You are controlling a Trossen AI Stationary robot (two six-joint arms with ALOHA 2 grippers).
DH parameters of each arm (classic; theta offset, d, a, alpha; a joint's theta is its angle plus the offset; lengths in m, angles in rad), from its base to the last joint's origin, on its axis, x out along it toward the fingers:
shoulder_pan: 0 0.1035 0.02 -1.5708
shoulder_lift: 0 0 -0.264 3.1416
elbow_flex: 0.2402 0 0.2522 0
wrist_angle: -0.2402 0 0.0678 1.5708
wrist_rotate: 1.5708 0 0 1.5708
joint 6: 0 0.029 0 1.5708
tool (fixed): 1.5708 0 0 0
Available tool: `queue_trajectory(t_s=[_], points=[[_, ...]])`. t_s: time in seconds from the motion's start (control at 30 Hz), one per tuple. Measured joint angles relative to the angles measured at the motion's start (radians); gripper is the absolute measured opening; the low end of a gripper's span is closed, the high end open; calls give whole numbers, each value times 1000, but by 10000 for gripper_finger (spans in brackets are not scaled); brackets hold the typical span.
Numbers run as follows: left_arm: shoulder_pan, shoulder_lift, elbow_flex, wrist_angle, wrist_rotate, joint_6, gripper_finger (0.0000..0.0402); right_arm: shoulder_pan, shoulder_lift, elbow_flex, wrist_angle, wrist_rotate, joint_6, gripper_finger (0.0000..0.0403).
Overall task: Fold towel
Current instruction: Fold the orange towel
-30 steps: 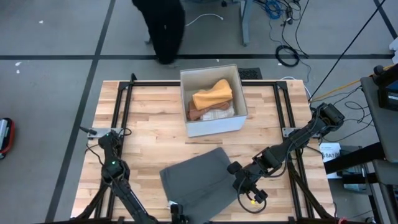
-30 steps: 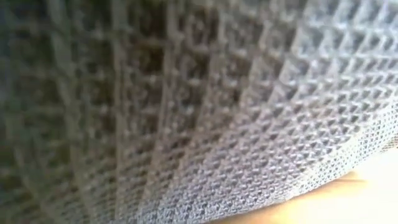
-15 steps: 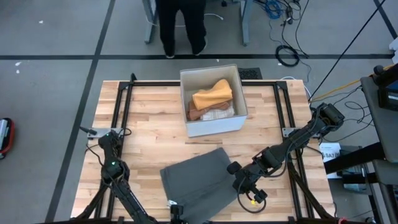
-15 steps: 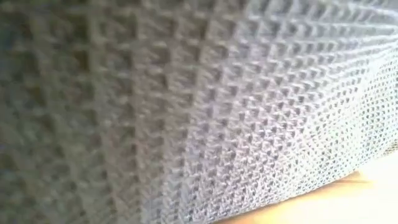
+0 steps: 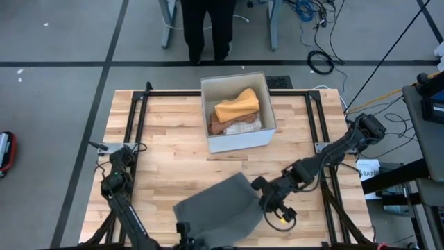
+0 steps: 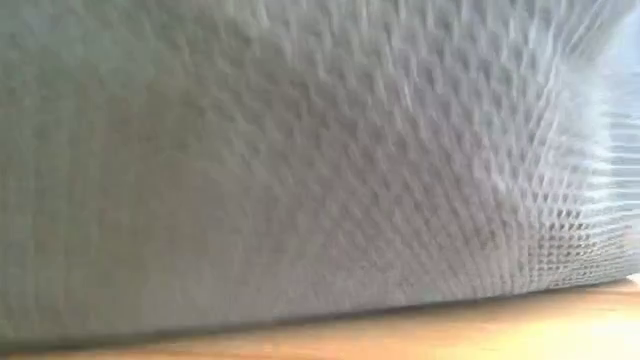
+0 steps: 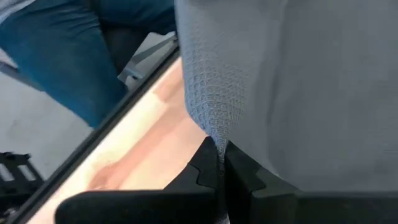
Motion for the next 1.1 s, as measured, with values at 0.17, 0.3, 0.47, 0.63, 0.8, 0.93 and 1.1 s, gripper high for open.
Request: queue_trajectory(t_s=[0.17,0.3,0.47,0.63,0.8,0.93,1.1], points=[[19,2,0,-154,12,-173,1,-72,-14,1,3,2,-56,0],[16,2,0,-252,20,-292,1,-140,-14,1,4,2,-120,0],[13,2,-1,-393,133,-423,2,-217,-14,0,21,3,-177,0],[7,2,-6,-415,140,-454,16,-273,2,0,35,77,-232,8],[20,1,-106,-407,224,-484,35,-303,47,1,50,231,-265,64],[21,2,-201,-370,306,-521,53,-322,71,1,50,338,-260,118],[21,2,-214,-382,304,-541,76,-324,69,1,46,359,-259,164]])
